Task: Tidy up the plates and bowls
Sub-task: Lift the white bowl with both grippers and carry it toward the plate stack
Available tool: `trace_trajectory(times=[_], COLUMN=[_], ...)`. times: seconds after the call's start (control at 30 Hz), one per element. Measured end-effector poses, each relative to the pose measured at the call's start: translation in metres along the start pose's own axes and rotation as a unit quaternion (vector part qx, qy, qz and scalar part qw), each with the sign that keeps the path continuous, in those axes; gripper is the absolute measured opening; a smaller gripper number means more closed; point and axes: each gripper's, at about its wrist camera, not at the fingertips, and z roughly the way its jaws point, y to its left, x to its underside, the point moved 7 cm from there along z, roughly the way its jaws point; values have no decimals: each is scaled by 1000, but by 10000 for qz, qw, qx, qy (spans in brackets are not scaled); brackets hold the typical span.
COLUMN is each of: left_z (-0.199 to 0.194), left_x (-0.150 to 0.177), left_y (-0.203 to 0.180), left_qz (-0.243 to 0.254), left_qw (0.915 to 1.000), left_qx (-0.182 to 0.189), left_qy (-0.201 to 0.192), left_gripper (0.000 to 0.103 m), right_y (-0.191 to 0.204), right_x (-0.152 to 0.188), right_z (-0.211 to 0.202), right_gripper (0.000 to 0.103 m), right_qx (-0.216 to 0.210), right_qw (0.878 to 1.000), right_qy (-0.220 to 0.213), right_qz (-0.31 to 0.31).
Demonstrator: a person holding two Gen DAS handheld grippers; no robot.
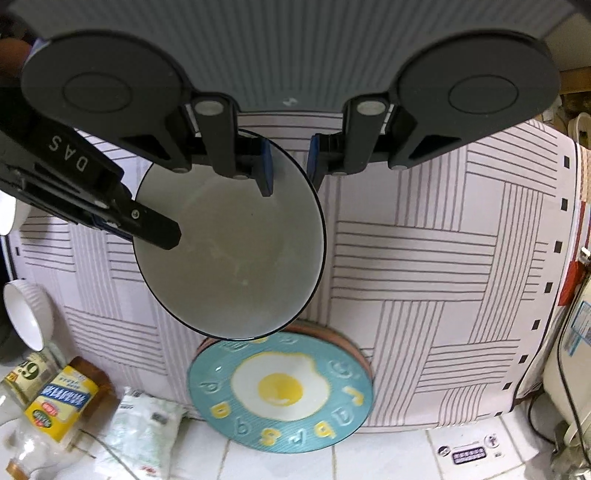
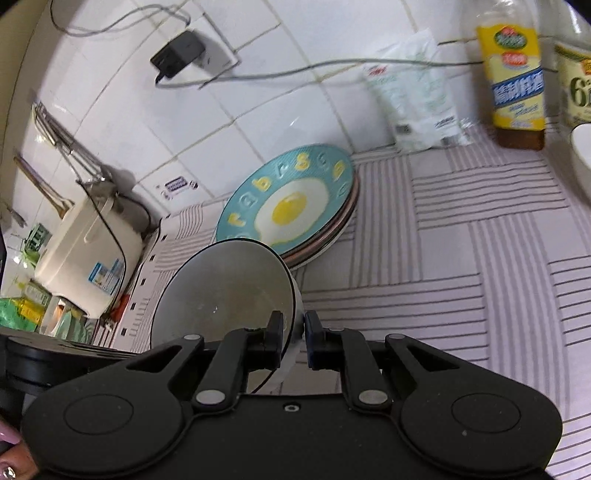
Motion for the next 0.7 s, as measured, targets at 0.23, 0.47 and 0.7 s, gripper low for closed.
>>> trace_trajectory(times=[0.23,0.47,0.7], left_z=[16,38,53], left_x=[5,9,8], left_y=[21,34,40], left_qz=[-111,-368,-568], left_qw=[9998,9992,9981], left_qx=[-124,-29,69], left_qy=[93,132,219], left_gripper=[17,18,20], right_y=[10,16,21], right_x=[16,21,23], right_z=[22,44,63], right_gripper=[19,20,20], right_qx=[-90,-129,52], right_qw=[9999,9993,9955], right_qy=[134,230,338], right_qz=[-37,-268,-889])
